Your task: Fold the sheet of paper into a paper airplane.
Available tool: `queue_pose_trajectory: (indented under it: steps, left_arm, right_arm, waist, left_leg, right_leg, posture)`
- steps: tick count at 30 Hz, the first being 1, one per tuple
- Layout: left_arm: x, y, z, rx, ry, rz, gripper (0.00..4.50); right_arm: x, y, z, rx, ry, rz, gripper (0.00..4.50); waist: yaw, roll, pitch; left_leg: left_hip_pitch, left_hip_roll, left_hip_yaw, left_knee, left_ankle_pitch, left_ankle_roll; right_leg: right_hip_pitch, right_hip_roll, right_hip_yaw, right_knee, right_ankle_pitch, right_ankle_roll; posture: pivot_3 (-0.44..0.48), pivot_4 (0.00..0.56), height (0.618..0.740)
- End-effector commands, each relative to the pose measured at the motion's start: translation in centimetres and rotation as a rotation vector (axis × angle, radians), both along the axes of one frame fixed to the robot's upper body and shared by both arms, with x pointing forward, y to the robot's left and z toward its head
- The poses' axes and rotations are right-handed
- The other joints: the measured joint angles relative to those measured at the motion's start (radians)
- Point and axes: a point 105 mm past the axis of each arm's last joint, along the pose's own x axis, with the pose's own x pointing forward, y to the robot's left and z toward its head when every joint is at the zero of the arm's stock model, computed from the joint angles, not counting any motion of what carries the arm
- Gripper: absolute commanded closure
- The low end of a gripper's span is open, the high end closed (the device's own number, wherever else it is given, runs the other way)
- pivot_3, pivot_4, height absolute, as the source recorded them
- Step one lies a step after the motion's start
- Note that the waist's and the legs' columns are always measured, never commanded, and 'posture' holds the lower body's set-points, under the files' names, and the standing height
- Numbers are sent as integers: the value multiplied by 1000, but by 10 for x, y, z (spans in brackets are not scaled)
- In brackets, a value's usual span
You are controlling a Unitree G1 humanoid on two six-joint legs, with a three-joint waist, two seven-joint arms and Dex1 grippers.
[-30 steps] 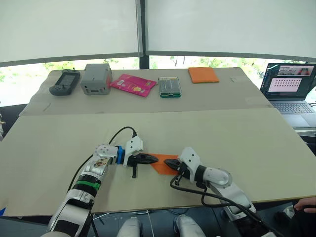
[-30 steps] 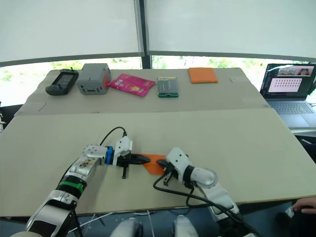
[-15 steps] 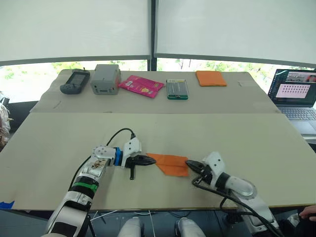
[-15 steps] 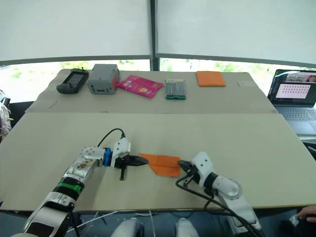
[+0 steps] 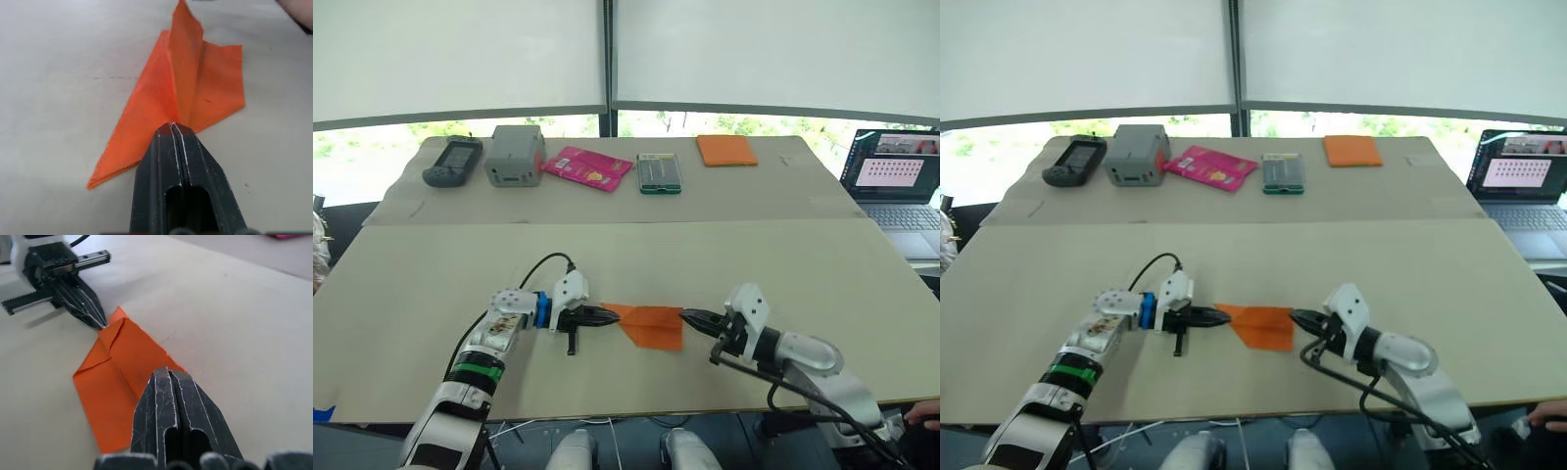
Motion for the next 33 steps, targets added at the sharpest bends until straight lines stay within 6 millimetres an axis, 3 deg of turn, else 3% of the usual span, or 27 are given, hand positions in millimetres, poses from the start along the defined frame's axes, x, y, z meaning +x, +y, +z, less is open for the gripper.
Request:
queue_pose_trajectory:
  steps: [1,8,11,16,22,23,33]
  left_arm:
    - [-3,14,40,-98,14,36,3937]
    - [-8,30,47,-47,-52,145,1641]
    - [-15,31,43,-35,-33,148,673]
    - [-22,30,37,-30,-8,157,673]
    - [-22,31,31,-8,-10,182,673]
    - [-21,32,30,-7,-9,188,632]
    - [-26,37,17,14,50,213,632]
  right_arm:
    - [-1,2,19,40,39,60,3563]
    - [15,-9,32,-11,94,58,1179]
    - [17,-9,33,47,176,66,190]
    - [16,-1,15,38,272,123,190]
    - [21,8,11,122,354,150,190]
    - [20,10,11,129,362,169,707]
    - [10,25,13,132,447,344,4131]
  waist:
    - [-1,0,0]
    - [3,0,1]
    - [4,0,1]
    - [2,0,1]
    - [-1,0,1]
    - [0,0,1]
    - [-1,0,1]
  left_leg:
    - [-4,0,-1,0,0,0]
    - [-4,-2,2,-4,0,0]
    - [-4,-2,2,-4,0,0]
    - [-4,-2,3,-5,0,0]
    - [-2,-2,4,-5,0,0]
    - [-2,-2,4,-5,0,0]
    - [-2,-2,4,-5,0,0]
  right_leg:
    - [-4,0,0,1,2,-3]
    - [-5,0,-1,0,3,-5]
    - [-5,0,-1,-1,3,-6]
    - [-5,0,-1,-1,3,-6]
    - [-5,0,0,0,3,-6]
    - [-5,0,0,0,3,-6]
    - [-5,0,-1,0,3,-6]
  posture:
    - [0,150,740]
    - [0,150,740]
    - [0,150,740]
    - [0,150,740]
    - [0,150,740]
    - [0,150,740]
    - [0,150,740]
